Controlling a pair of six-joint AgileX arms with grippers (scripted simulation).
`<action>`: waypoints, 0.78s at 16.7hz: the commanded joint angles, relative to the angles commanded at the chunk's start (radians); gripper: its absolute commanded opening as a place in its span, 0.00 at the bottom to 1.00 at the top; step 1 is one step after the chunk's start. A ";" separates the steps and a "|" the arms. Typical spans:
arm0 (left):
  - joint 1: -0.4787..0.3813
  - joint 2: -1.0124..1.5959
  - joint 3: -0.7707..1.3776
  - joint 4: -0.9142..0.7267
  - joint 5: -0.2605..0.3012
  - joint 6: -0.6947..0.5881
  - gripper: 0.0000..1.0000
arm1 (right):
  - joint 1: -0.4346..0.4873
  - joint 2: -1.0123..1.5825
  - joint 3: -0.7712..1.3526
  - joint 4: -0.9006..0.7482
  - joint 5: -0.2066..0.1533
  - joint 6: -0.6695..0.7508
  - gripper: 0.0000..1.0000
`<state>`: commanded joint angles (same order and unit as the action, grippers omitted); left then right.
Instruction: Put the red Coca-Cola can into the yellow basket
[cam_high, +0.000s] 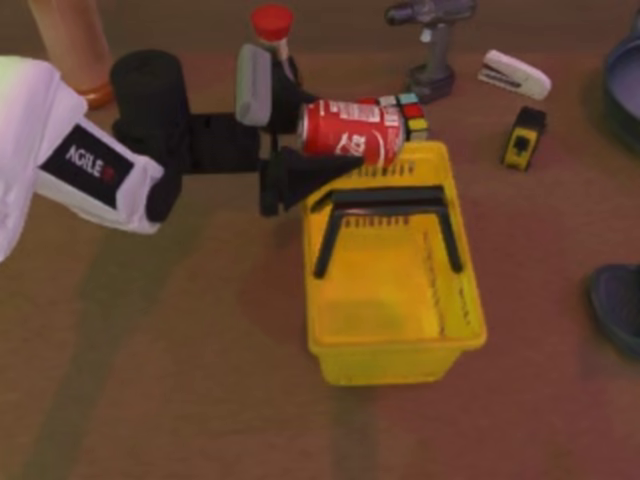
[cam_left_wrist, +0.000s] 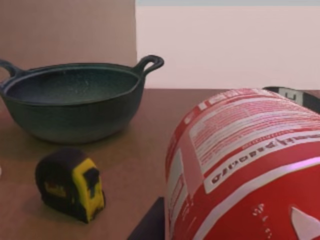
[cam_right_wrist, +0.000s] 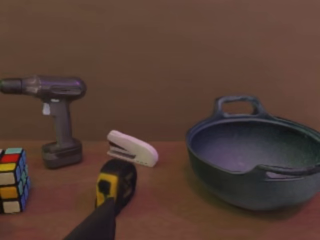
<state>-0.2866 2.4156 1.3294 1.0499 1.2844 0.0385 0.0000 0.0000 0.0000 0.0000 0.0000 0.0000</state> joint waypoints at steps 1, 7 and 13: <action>0.000 0.000 0.000 0.000 0.000 0.000 0.45 | 0.000 0.000 0.000 0.000 0.000 0.000 1.00; 0.000 0.000 0.000 0.000 0.000 0.000 0.90 | 0.000 0.000 0.000 0.000 0.000 0.000 1.00; 0.000 0.000 0.000 0.000 0.000 0.000 1.00 | 0.000 0.000 0.000 0.000 0.000 0.000 1.00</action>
<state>-0.2866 2.4156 1.3294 1.0499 1.2844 0.0385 0.0000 0.0000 0.0000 0.0000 0.0000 0.0000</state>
